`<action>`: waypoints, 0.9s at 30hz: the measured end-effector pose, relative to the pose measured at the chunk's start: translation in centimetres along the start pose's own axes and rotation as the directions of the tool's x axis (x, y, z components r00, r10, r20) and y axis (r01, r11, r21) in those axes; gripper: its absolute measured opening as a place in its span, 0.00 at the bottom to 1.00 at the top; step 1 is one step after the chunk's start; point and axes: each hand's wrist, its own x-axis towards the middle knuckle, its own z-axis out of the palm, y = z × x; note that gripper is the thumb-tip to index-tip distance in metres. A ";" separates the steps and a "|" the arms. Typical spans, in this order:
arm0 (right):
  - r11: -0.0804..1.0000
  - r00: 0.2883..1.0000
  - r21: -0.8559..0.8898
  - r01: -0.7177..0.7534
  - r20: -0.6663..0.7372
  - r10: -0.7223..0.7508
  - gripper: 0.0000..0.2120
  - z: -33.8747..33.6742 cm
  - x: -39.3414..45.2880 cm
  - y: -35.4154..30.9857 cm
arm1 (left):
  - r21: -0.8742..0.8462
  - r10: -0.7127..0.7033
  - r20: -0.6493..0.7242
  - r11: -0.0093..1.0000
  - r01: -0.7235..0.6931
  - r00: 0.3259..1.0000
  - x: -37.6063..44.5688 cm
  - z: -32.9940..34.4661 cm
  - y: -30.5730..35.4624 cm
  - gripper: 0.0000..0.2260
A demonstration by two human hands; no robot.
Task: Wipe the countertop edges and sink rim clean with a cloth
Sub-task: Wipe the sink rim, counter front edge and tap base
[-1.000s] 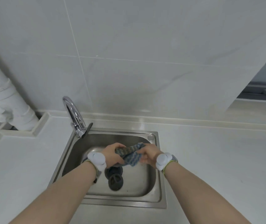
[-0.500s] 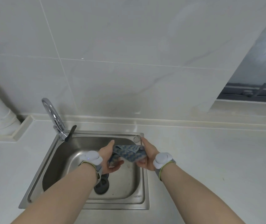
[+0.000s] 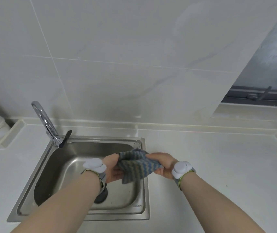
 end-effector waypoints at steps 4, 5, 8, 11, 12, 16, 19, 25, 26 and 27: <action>0.958 0.983 -0.284 -0.043 -0.182 -0.010 0.03 -1.4 0.4 1.7 | 0.066 -0.023 0.070 0.998 0.019 0.997 0.6 1.4 -1.1 0.14; 0.954 0.979 -0.295 -0.047 -0.203 -0.015 0.03 -2.0 0.7 2.2 | 0.079 -0.045 0.084 0.996 0.038 0.995 0.9 1.7 -1.2 0.16; 0.962 0.951 -0.273 -0.025 -0.303 -0.062 0.05 -3.9 0.6 3.7 | 0.133 -0.098 0.119 0.988 0.082 0.988 1.8 3.1 -1.7 0.24; 0.986 0.920 -0.166 0.034 -0.381 -0.096 0.06 -5.6 -0.1 5.1 | 0.199 -0.063 0.146 0.979 0.033 0.987 2.3 5.4 -1.7 0.14; 0.995 0.914 -0.082 0.062 -0.396 -0.090 0.07 -6.1 -0.4 5.4 | 0.211 -0.014 0.153 0.977 -0.019 0.988 2.7 6.1 -1.7 0.11; 0.985 0.941 0.122 0.122 -0.329 -0.076 0.12 -7.9 -1.7 6.5 | 0.414 0.220 0.119 0.875 -0.250 0.968 4.7 7.3 -2.0 0.17; 1.000 0.969 0.017 0.005 -0.247 0.000 0.18 -9.4 -2.4 6.8 | 0.613 0.339 0.179 0.696 -0.374 0.924 6.0 7.7 -2.1 0.11; 0.980 0.956 -0.188 -0.060 -0.295 0.002 0.13 -13.1 -2.8 5.1 | 0.669 0.221 0.297 0.646 -0.368 0.929 7.9 8.0 -2.1 0.23; 0.977 0.942 -0.210 -0.046 -0.334 -0.028 0.12 -13.5 -2.5 4.7 | 0.657 0.247 0.305 0.644 -0.391 0.920 8.2 8.4 -2.3 0.19; 0.967 0.918 -0.250 -0.047 -0.393 -0.057 0.10 -13.9 -2.1 4.3 | 0.636 0.278 0.293 0.657 -0.404 0.915 8.6 8.9 -2.5 0.13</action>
